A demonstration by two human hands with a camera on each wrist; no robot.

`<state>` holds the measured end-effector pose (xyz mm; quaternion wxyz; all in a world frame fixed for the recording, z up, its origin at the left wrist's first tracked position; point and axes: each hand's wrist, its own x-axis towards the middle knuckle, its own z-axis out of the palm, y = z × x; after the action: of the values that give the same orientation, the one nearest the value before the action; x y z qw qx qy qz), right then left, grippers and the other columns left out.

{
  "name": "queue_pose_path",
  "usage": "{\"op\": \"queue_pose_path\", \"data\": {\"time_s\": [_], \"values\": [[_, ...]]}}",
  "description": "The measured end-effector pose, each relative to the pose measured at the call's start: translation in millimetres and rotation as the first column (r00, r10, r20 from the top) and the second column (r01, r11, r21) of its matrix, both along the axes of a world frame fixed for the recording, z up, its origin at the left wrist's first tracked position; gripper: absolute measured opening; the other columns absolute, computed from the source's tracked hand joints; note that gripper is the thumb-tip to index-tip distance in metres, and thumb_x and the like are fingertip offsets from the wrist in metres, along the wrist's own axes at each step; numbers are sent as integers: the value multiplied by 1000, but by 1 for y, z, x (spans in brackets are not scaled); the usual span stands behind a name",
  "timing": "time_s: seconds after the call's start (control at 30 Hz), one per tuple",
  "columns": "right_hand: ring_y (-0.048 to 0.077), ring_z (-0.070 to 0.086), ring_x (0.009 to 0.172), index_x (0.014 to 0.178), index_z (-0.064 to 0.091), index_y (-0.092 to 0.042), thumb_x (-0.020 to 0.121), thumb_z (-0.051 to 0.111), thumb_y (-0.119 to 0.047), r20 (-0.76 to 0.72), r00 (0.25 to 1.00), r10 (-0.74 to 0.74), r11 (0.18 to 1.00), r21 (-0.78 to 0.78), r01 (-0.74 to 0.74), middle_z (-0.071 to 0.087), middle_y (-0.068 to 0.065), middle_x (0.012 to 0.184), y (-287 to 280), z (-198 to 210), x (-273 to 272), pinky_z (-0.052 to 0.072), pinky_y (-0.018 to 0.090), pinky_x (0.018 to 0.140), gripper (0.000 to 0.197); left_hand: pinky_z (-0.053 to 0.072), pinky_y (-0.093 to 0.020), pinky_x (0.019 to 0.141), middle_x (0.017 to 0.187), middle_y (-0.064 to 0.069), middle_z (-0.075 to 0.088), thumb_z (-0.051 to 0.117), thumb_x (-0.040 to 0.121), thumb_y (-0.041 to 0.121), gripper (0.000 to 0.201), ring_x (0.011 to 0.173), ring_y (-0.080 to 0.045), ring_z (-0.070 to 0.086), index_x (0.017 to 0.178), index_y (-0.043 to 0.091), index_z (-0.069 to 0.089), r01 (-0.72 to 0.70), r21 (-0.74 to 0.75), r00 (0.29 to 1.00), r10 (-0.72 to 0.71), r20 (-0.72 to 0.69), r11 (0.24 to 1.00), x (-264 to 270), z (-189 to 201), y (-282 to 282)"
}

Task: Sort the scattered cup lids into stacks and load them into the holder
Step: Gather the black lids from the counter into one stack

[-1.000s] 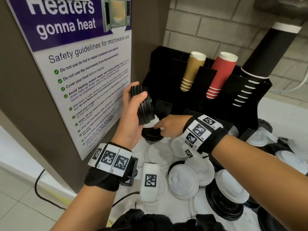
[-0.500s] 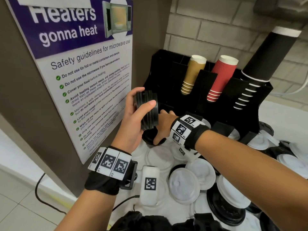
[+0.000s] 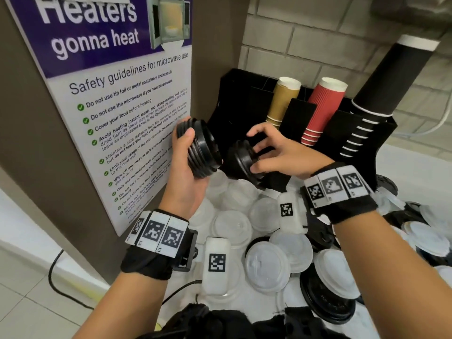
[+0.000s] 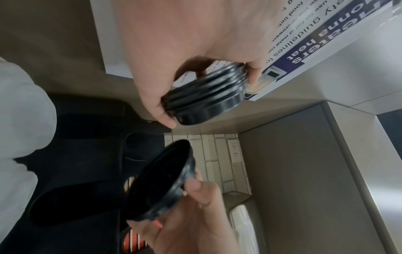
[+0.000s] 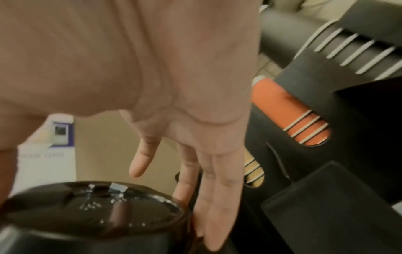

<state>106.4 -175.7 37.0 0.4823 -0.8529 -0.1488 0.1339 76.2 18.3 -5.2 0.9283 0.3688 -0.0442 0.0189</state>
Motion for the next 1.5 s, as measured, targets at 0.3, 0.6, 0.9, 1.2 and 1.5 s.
{"op": "queue_pose_path", "data": {"time_s": [0.3,0.6,0.9,1.2,1.5], "values": [[10,61,102,121,53,-38,67,71,-7,150,988,-32,984,179,4,59,-1,109,3,-7,-46,52,32,91,65,47,-40,75,109,-2,64,53,80,39,33,95,-18,61,111,31,60,218,225,976,-214,-43,950,-7,-15,-19],[14,58,109,121,51,-35,66,74,-7,194,980,-42,976,216,-1,54,-1,116,18,-12,-57,54,43,90,66,51,-40,74,117,-6,62,52,82,38,36,103,-25,61,117,29,56,215,235,976,-212,-37,948,-12,-10,-22],[15,56,111,124,39,-34,65,87,-20,136,989,-60,996,80,49,51,0,117,13,-11,-53,56,29,86,78,52,-39,70,106,-4,63,59,78,36,42,91,-21,63,119,28,55,128,255,991,-130,-11,958,-6,-13,-18],[22,37,109,137,29,-31,54,87,-50,-285,806,519,194,-879,-436,36,1,125,39,-52,-91,41,41,94,102,50,-37,67,95,5,66,67,69,40,40,82,-14,64,107,34,58,54,242,999,-54,-4,969,3,-18,-10],[26,38,110,135,18,-37,63,80,-39,-9,894,447,355,-916,-187,36,1,125,38,-37,-80,36,30,78,95,49,-36,67,100,3,62,64,74,37,36,88,-15,61,109,32,56,37,227,999,-35,-13,973,5,-18,-7]]}}
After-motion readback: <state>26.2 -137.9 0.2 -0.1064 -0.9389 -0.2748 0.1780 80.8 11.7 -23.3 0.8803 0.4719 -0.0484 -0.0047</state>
